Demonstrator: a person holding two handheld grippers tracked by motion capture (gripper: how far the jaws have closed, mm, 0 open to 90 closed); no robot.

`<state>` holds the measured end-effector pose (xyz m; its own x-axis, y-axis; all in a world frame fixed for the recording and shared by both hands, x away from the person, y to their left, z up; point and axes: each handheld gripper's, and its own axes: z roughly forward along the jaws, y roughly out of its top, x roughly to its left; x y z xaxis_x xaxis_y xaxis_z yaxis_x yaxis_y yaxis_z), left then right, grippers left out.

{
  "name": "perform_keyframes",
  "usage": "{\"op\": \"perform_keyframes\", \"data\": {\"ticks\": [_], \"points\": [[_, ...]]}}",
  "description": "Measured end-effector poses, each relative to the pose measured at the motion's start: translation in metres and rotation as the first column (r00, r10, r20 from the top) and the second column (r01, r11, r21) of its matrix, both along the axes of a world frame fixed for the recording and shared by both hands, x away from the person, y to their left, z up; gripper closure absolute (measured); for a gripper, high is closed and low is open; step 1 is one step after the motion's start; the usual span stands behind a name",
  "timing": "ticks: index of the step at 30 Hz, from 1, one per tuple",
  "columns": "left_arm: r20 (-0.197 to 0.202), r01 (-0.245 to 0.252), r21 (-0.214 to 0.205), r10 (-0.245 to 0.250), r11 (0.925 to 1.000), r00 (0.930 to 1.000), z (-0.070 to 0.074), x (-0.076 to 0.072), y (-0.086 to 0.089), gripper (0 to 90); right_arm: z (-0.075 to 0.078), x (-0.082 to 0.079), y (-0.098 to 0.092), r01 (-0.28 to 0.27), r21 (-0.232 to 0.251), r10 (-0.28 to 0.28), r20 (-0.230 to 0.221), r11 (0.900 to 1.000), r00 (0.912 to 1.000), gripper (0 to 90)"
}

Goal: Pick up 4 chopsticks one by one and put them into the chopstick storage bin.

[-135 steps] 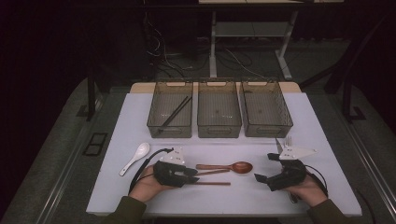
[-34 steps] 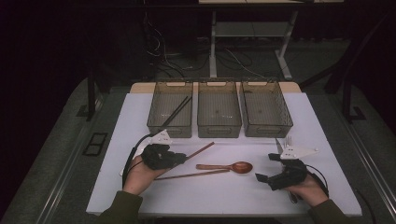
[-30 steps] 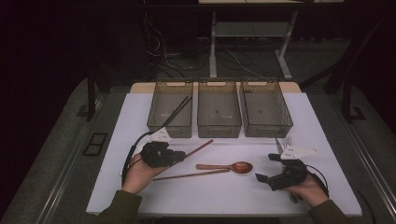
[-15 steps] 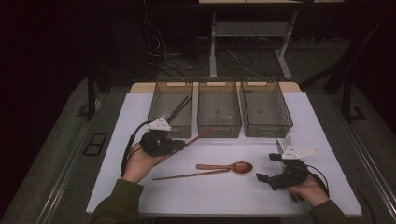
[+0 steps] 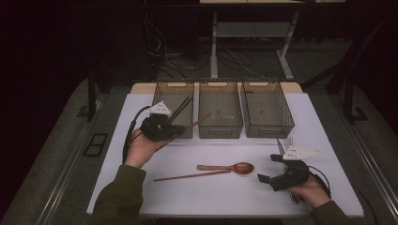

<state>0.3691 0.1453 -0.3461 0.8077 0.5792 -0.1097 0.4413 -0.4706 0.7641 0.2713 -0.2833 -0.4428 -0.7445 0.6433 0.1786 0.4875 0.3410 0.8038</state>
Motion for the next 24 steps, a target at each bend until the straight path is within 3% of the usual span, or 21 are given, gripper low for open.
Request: {"op": "perform_keyframes", "data": {"ticks": [15,24], "points": [[0.021,-0.083,0.032,0.082,0.9961,0.9964,0.016,0.045,0.0,83.8,0.0,-0.001,0.001,0.001,0.0,-0.001,0.0,1.0,1.0,1.4],[0.025,-0.139,0.06,0.137,0.9885,0.9902,0.017,0.078,-0.003,83.7,0.001,-0.001,0.0,-0.001,0.008,0.001,0.0,1.0,1.0,1.3]]}}
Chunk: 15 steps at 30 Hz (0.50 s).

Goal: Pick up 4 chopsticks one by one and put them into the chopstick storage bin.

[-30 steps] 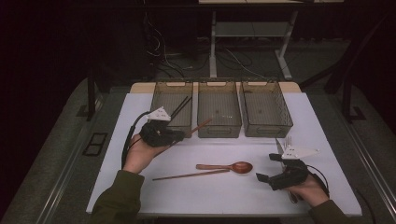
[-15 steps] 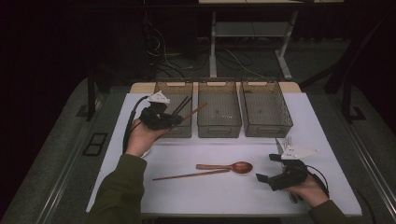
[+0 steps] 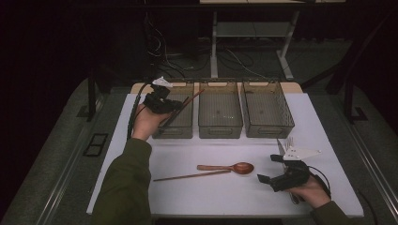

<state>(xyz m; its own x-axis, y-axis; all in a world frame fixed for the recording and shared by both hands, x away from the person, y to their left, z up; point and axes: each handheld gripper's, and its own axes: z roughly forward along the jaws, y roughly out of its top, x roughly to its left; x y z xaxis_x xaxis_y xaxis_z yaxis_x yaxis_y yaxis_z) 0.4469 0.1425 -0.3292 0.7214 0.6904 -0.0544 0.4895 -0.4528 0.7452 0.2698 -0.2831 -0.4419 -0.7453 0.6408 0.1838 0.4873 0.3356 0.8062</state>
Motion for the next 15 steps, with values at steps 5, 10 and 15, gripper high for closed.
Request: {"op": "perform_keyframes", "data": {"ticks": [5,10,15], "points": [[0.008,-0.042,0.019,0.042,0.9989,0.9991,0.0,0.019,-0.002,83.7,0.0,0.0,0.0,-0.002,0.001,0.002,0.001,1.0,1.0,1.3],[0.011,-0.089,0.032,0.089,0.9955,0.996,-0.005,0.036,0.0,83.7,0.0,0.0,0.0,-0.004,0.003,0.004,0.0,1.0,1.0,1.3],[0.012,-0.133,0.026,0.133,0.9908,0.9911,-0.011,0.049,0.003,83.7,0.0,-0.001,0.0,-0.006,0.009,0.006,-0.005,0.9999,1.0,1.3]]}}
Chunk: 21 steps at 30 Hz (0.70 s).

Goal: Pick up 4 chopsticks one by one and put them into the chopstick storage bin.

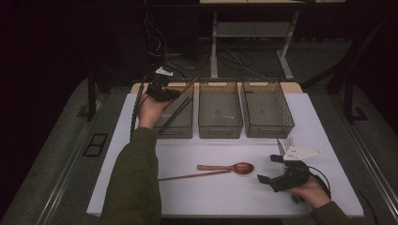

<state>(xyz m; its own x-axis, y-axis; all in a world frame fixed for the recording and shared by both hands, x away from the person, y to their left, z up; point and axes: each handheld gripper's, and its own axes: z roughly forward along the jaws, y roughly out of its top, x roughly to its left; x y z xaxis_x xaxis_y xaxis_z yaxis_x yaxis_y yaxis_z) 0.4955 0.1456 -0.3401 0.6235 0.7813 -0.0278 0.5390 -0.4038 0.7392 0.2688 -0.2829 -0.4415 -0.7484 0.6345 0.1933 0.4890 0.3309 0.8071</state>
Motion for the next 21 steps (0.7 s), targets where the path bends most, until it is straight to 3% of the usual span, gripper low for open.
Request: {"op": "perform_keyframes", "data": {"ticks": [5,12,15,18,21], "points": [[-0.03,-0.061,0.0,0.061,0.9981,0.9977,-0.013,0.009,0.005,83.7,0.0,0.0,0.0,-0.003,0.002,0.003,-0.002,1.0,1.0,1.3],[-0.058,-0.077,0.006,0.078,0.997,0.9953,-0.027,0.015,0.002,83.6,0.0,0.0,-0.001,-0.003,0.006,0.003,0.001,1.0,1.0,1.3],[-0.04,-0.103,0.043,0.104,0.9938,0.9937,-0.03,0.016,0.001,82.3,0.0,0.0,-0.001,-0.007,0.006,0.007,0.004,1.0,1.0,1.3],[-0.029,-0.123,0.048,0.124,0.9913,0.9918,-0.031,0.016,0.001,63.5,0.001,-0.001,-0.001,-0.005,0.007,0.005,0.001,1.0,1.0,1.4],[-0.03,-0.112,0.041,0.113,0.9929,0.9932,-0.032,0.015,0.002,57.9,0.001,-0.001,-0.001,-0.005,0.007,0.005,0.002,1.0,1.0,1.3]]}}
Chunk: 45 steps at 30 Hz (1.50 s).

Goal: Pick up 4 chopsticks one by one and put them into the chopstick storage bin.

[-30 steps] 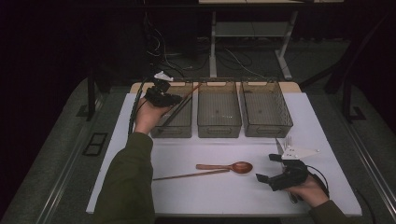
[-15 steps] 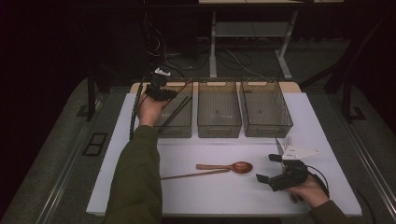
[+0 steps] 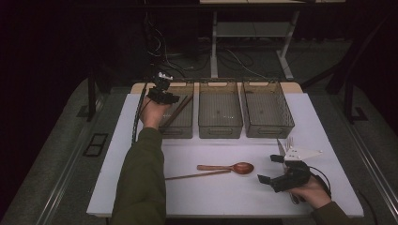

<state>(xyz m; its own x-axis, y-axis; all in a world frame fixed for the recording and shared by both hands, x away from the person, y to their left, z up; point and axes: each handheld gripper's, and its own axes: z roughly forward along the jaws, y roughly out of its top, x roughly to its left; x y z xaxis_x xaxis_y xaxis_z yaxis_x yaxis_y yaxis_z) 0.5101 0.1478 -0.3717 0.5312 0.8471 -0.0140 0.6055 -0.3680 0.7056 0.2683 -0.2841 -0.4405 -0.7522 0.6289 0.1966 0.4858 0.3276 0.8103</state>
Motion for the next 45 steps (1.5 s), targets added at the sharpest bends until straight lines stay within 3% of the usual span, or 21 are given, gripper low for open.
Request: {"op": "perform_keyframes", "data": {"ticks": [6,9,11,14,17,19,23,37,43,44,45], "points": [[-0.003,0.064,-0.034,-0.064,0.9974,0.9979,0.005,-0.005,0.001,47.3,-0.001,0.001,0.0,0.0,-0.004,0.0,0.004,1.0,1.0,1.3],[0.018,0.102,-0.047,-0.101,0.9937,0.9947,0.011,-0.012,-0.002,42.9,-0.001,0.001,0.0,0.002,-0.004,-0.002,0.0,1.0,1.0,1.3],[0.034,0.131,-0.056,-0.129,0.9898,0.991,0.016,-0.018,-0.002,38.6,-0.001,0.001,0.001,0.001,-0.007,-0.001,-0.001,1.0,1.0,1.4],[0.06,0.155,-0.111,-0.149,0.9817,0.9869,0.022,-0.026,0.0,36.8,-0.001,0.001,0.001,0.004,-0.011,-0.004,0.0,0.9999,1.0,1.3],[0.067,0.193,-0.117,-0.186,0.9741,0.9802,0.027,-0.036,-0.001,33.5,-0.001,0.0,0.001,0.002,-0.015,-0.002,0.004,0.9999,1.0,1.4],[0.093,0.203,-0.125,-0.193,0.9711,0.9769,0.03,-0.043,-0.001,32.1,-0.001,0.0,0.001,0.003,-0.016,-0.003,0.004,0.9999,1.0,1.3],[0.101,0.226,-0.132,-0.214,0.9651,0.9716,0.03,-0.058,-0.002,28.4,-0.001,0.0,0.001,0.004,-0.015,-0.004,0.008,0.9999,1.0,1.3],[0.112,0.357,-0.09,-0.347,0.9297,0.9312,0.021,-0.116,-0.013,23.9,-0.001,0.0,0.002,0.003,-0.018,-0.003,0.007,0.9998,1.0,1.3],[0.117,0.393,-0.097,-0.381,0.9145,0.9169,0.015,-0.139,-0.017,23.9,0.0,0.0,0.001,0.005,-0.015,-0.005,0.01,0.9999,0.9999,1.3],[0.118,0.398,-0.099,-0.386,0.9121,0.9149,0.013,-0.142,-0.018,23.9,0.0,-0.001,0.001,0.008,-0.013,-0.008,-0.006,0.9999,0.9999,1.4],[0.117,0.399,-0.097,-0.388,0.9118,0.9144,0.012,-0.147,-0.018,23.9,0.0,0.0,0.001,0.005,-0.016,-0.005,0.008,0.9999,1.0,1.3]]}}
